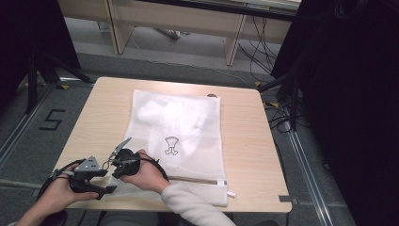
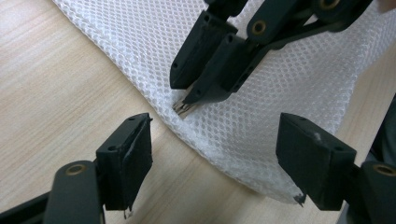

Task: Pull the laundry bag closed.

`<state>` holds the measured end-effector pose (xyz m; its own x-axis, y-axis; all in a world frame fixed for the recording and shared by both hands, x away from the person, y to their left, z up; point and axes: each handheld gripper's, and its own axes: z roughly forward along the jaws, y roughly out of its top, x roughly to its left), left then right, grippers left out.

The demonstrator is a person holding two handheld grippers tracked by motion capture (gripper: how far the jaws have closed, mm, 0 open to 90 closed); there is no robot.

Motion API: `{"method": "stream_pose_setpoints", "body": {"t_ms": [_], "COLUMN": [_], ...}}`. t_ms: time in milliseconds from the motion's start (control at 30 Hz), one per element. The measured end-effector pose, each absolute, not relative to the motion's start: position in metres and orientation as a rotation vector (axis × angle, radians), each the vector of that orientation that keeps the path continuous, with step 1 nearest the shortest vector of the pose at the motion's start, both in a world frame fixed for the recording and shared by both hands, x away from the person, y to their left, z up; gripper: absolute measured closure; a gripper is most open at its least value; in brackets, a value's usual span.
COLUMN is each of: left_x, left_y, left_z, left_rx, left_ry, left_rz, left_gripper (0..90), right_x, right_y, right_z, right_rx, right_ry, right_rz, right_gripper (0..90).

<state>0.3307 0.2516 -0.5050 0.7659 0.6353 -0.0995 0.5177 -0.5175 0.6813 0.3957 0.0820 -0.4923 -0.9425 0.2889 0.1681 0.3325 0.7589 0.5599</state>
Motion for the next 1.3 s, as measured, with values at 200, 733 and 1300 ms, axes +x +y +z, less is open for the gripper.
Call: {"method": "stream_pose_setpoints", "body": {"t_ms": [200, 733, 1300], "left_x": [0.332, 0.341, 0.337], "left_y": [0.252, 0.251, 0.250], "left_z": [-0.504, -0.504, -0.494], "left_rx": [2.209, 2.040, 2.005], "left_ry": [0.875, 1.048, 1.092], "left_rz": [0.196, -0.005, -0.013], "left_gripper": [29.5, 71.2, 85.4], "right_x": [0.394, 0.394, 0.386], "right_y": [0.077, 0.067, 0.055], "right_z": [-0.479, -0.464, -0.470], "right_rx": [-0.477, -0.416, -0.389], "right_ry": [-2.893, -2.923, -2.961], "right_rz": [-0.965, -0.980, -0.902], "right_gripper": [81.9, 82.0, 82.4]}}
